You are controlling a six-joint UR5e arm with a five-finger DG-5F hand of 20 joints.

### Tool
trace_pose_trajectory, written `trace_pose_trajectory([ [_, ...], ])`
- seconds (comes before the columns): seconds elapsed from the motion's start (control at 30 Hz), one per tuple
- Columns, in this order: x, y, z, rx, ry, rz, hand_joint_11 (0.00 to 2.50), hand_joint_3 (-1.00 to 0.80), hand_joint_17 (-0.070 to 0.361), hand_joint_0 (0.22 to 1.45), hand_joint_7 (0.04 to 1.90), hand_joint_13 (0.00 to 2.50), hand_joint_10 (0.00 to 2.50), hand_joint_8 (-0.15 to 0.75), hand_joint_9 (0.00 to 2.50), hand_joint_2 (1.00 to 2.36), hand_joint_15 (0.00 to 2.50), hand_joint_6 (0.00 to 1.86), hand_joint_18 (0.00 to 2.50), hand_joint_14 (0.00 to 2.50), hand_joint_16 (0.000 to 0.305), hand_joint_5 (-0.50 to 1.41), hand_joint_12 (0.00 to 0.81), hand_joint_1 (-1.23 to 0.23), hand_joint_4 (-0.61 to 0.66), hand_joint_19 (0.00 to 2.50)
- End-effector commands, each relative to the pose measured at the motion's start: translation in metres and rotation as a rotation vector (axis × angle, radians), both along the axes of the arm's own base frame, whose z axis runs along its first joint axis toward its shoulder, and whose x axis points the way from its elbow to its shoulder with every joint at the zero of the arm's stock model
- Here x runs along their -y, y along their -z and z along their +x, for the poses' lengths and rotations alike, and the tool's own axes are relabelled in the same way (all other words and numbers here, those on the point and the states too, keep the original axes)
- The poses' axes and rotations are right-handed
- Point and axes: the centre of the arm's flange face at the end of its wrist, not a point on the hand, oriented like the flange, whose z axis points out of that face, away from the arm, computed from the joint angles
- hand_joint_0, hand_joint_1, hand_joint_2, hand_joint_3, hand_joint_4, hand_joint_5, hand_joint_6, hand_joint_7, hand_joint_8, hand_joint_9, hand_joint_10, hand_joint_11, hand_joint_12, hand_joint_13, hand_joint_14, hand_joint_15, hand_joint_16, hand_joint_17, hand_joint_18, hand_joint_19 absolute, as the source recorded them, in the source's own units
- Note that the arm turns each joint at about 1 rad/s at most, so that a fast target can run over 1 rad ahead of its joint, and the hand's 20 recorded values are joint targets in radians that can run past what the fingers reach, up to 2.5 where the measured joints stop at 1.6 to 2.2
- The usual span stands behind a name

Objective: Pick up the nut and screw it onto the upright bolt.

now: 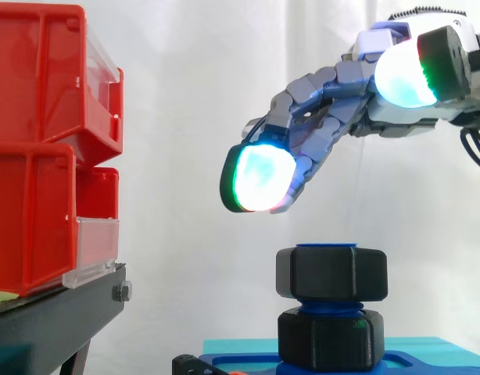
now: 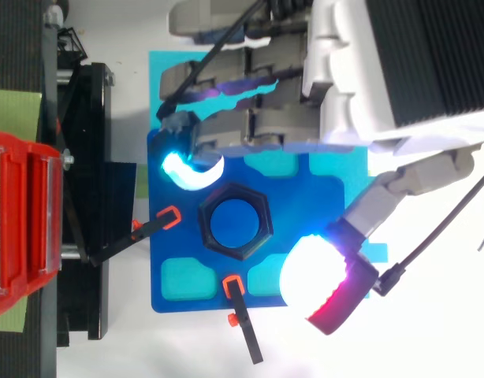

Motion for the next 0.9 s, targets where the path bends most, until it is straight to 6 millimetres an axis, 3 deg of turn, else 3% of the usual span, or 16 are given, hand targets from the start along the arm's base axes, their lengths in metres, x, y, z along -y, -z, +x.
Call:
trace_pose_trajectory([
  [0.0, -0.008, 0.008, 0.003, 0.026, -0.002, 0.023, 0.0, -0.5, 0.058, 0.46, 0.65, 0.29, 0.0, 0.231, 0.71, 1.0, 0.0, 0.5, 0.0, 0.0, 0.026, -0.09, 0.27, -0.18, 0.24, 0.0],
  [0.2, -0.017, 0.01, 0.003, 0.008, -0.014, 0.026, 0.0, -0.5, 0.064, 0.45, 0.64, 0.24, 0.0, 0.234, 0.65, 1.0, 0.0, 0.5, 0.0, 0.0, 0.028, -0.11, 0.28, -0.16, 0.24, 0.0],
  [0.7, -0.017, 0.013, 0.003, 0.016, -0.008, 0.034, 0.0, -0.5, 0.068, 0.45, 0.65, 0.22, 0.0, 0.238, 0.62, 1.0, 0.0, 0.5, 0.0, 0.0, 0.03, -0.11, 0.29, -0.15, 0.24, 0.0],
  [0.87, -0.018, 0.029, 0.007, 0.001, -0.019, 0.021, 0.0, -0.5, 0.068, 0.46, 0.65, 0.22, 0.0, 0.241, 0.61, 1.0, 0.0, 0.5, 0.0, 0.0, 0.03, -0.11, 0.292, -0.15, 0.24, 0.0],
])
